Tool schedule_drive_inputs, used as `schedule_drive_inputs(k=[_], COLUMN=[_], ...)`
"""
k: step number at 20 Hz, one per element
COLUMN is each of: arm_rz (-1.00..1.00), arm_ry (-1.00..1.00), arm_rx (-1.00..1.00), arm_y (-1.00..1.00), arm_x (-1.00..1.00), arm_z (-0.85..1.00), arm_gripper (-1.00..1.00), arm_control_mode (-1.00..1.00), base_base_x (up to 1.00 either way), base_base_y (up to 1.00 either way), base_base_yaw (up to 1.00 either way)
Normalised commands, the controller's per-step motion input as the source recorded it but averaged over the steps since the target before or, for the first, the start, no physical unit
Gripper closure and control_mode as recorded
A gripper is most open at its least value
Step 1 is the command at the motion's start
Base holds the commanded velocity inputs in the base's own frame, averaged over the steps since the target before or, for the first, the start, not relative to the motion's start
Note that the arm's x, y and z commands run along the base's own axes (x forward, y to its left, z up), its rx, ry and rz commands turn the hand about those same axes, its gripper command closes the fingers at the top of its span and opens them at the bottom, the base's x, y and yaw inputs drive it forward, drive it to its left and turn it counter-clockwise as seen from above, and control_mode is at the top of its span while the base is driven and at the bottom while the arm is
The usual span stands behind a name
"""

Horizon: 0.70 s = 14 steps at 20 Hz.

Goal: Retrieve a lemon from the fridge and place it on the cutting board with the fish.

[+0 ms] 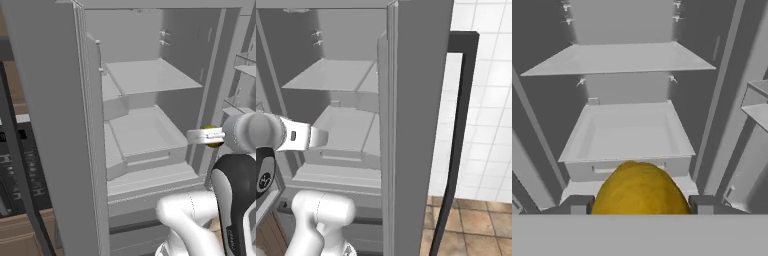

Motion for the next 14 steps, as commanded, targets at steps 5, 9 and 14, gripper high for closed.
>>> schedule_drive_inputs(k=[5,9,14], arm_rz=[0.0,0.0,0.0], arm_ry=[0.0,0.0,0.0], arm_rx=[0.0,0.0,0.0], arm_y=[0.0,0.0,0.0], arm_x=[0.0,0.0,0.0], arm_z=[0.0,0.0,0.0], arm_gripper=[1.0,1.0,1.0], arm_control_mode=[1.0,1.0,1.0], base_base_x=[-0.75,-0.86,-0.87], base_base_y=[0.0,0.0,0.0], base_base_yaw=[0.0,0.0,0.0])
